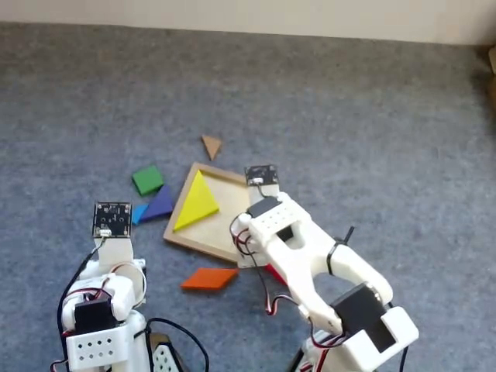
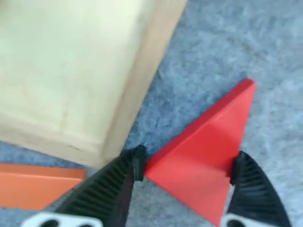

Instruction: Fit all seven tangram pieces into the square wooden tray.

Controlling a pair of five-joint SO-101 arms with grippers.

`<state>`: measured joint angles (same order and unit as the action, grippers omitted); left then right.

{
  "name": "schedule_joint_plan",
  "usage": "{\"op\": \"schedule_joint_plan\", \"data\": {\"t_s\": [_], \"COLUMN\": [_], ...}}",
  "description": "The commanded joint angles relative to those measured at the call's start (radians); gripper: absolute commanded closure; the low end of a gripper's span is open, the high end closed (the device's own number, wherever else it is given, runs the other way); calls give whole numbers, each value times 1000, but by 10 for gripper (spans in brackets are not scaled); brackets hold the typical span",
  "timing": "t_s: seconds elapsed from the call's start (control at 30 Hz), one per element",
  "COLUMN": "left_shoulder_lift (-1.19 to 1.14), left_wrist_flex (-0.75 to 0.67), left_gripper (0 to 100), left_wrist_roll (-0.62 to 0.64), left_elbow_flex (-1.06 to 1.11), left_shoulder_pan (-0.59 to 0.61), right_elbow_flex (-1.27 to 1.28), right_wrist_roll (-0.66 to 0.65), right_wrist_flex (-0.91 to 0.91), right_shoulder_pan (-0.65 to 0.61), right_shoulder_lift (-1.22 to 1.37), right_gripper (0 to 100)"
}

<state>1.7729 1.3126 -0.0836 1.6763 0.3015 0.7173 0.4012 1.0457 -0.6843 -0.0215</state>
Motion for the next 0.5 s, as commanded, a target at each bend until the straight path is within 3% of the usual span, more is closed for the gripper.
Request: {"op": "schedule_joint_plan", "data": {"t_s": [0.0, 0.47], "left_shoulder_lift": [61, 61], "left_wrist_flex": [8, 8], "left_gripper": [993, 993], "left_wrist_roll": [-5, -5], "left_elbow_flex": [21, 21], "left_shoulder_pan": [18, 18], "right_elbow_flex": [28, 27], "right_wrist_roll": [-14, -61], "right_wrist_flex": [13, 15], "right_shoulder_pan": [28, 35], "right_shoulder_lift": [7, 5], "right_gripper": [794, 831]}}
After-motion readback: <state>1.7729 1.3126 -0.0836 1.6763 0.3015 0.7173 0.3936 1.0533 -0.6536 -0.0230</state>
